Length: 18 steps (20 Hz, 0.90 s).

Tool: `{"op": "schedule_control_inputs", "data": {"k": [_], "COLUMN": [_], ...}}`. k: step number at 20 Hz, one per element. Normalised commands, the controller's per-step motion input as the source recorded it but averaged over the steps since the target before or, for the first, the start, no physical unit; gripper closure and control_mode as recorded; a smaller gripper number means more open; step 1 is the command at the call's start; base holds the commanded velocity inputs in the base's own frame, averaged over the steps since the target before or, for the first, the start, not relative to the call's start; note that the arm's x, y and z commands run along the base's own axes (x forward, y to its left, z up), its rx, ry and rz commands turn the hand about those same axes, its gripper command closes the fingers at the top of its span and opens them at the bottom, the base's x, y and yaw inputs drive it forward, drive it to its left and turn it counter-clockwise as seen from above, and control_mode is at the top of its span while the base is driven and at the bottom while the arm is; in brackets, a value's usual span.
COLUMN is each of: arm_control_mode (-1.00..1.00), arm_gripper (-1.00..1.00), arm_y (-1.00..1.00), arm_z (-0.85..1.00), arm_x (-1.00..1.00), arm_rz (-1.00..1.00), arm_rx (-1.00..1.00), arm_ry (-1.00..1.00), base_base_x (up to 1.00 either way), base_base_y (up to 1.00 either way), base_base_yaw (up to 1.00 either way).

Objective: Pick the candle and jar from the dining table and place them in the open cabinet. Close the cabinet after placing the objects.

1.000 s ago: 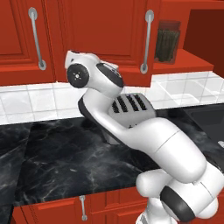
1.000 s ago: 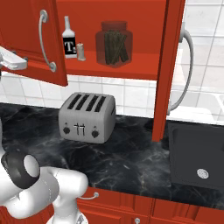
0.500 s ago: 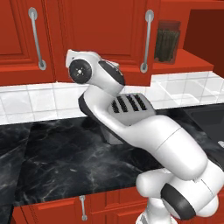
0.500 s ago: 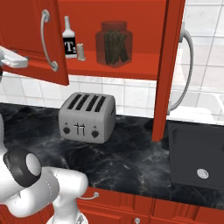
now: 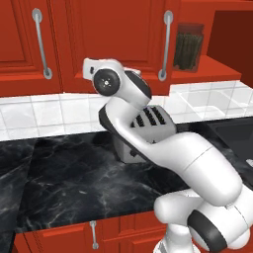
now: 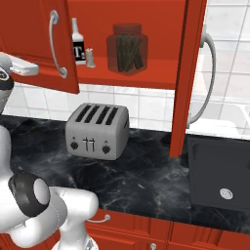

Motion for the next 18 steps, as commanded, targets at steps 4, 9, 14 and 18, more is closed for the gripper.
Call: {"op": "schedule_control_inputs", "data": {"k": [4,9,14,18], "arm_control_mode": [-1.00,-1.00,-1.00,-1.00], "arm_gripper": [-1.00,-1.00,-1.00,-1.00], "arm_y": [-0.24,-0.25,-0.20,-0.14], "arm_z": [-0.08,-0.15,-0.17,-0.29], "arm_x": [0.42,0.60,0.52,0.32], "arm_rz": [0.01,0.00,0.00,0.00], "arm_rx": [0.00,0.00,0.00,0.00], "arm_ry": [0.06,0.11,0.09,0.06], "base_base_x": [0.00,0.00,0.00,0.00], "base_base_y": [0.00,0.00,0.00,0.00], "base_base_yaw": [0.00,0.00,0.00,0.00]}}
